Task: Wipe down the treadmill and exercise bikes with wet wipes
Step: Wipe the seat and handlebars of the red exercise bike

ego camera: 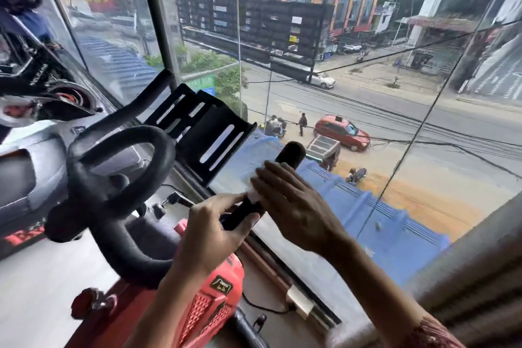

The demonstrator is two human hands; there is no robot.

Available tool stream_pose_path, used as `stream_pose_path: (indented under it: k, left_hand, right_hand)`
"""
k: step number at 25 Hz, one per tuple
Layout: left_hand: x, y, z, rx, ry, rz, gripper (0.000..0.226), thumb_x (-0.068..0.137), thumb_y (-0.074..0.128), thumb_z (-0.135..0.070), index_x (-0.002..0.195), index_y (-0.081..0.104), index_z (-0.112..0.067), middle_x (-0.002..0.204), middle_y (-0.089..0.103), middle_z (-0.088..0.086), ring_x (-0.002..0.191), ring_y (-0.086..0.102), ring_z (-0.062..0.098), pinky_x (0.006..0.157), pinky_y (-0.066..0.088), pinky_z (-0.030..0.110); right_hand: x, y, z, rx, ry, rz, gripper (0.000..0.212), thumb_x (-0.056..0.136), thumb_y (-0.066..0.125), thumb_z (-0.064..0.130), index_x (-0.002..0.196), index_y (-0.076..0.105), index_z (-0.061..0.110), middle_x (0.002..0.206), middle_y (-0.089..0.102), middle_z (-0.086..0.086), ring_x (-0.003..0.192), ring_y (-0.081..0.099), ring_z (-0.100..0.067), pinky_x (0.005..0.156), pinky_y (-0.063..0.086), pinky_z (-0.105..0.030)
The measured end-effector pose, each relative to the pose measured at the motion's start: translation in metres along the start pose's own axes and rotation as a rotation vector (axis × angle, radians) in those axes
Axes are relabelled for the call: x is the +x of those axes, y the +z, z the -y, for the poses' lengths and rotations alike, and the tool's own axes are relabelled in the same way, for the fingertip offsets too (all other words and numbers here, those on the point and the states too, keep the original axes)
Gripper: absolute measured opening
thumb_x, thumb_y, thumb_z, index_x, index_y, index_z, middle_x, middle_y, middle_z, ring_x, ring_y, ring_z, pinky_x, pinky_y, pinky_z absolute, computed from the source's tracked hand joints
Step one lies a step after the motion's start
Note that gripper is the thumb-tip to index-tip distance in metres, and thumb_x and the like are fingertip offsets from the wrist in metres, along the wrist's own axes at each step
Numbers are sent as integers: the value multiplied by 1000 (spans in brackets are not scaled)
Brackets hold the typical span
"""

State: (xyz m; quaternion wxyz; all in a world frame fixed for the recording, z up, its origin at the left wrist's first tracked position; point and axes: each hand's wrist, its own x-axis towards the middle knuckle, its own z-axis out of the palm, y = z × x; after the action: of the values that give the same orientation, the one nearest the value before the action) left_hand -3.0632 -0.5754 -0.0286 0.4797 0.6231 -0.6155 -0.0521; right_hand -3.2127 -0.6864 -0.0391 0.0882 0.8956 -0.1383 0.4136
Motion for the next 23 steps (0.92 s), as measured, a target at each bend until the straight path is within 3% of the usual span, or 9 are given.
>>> stream_pose_path:
  k: [2,5,9,12,14,16,19,21,23]
  left_hand:
    - [-2,1,0,4,-7,-12,41,76,62,-42,102,73,-12,95,70,-11,89,63,-5,78,42,1]
    - [-4,2,2,18,3,-6,40,78,62,-41,104,72,-13,98,70,-10,92,64,-5,79,46,5]
    - [-4,0,6,-3,-11,-11,41,78,65,-47,101,73,-13,94,71,-11,85,66,-6,75,49,8]
    - [-6,1,4,-19,-24,-16,44,77,65,-47,106,72,-15,98,71,-11,88,66,-6,77,52,12]
    - [-7,2,5,0,-13,-38,44,77,64,-47,106,72,-14,99,71,-12,90,65,-7,78,51,11]
    - [-7,3,5,30,26,-50,42,79,64,-45,105,72,-13,100,69,-13,91,64,-8,79,50,10]
    - [-10,3,3,114,132,-62,35,81,64,-36,102,72,-10,101,66,-13,95,59,-10,86,43,6]
    - [-15,3,4,206,178,-68,35,84,61,-34,105,72,-7,107,68,-2,101,59,0,94,44,13]
    - [-21,0,7,288,205,-64,40,87,59,-33,111,70,-4,117,67,8,109,60,12,98,45,22]
  right_hand:
    - [11,-7,-28,-37,42,-38,28,91,54,2,116,63,-7,126,59,-22,124,52,-36,108,38,-48]
    - [16,-1,-23,93,250,-154,26,95,45,-3,113,63,-11,130,55,-24,127,48,-37,103,41,-53]
    - [-13,5,13,214,84,-120,47,106,22,14,115,61,-12,130,53,-22,127,49,-34,106,41,-47]
    - [0,-1,-22,180,267,-183,44,93,24,-15,120,59,-10,134,50,-21,129,46,-36,107,39,-49]
    - [2,0,-23,211,422,-261,50,82,32,-27,121,58,-11,135,49,-24,132,43,-34,111,35,-39]
    - [-15,7,3,221,405,-284,33,96,34,-13,119,57,-14,133,49,-28,128,47,-33,110,36,-33]
    - [-32,3,33,315,322,-288,44,106,31,19,114,61,-13,126,54,-28,121,54,-36,101,46,-44]
    - [-22,1,21,286,298,-307,37,105,34,15,119,59,-7,132,50,-25,127,48,-35,108,38,-46]
    - [-7,1,4,181,291,-212,33,101,38,6,127,56,-3,144,37,-21,138,32,-34,117,22,-46]
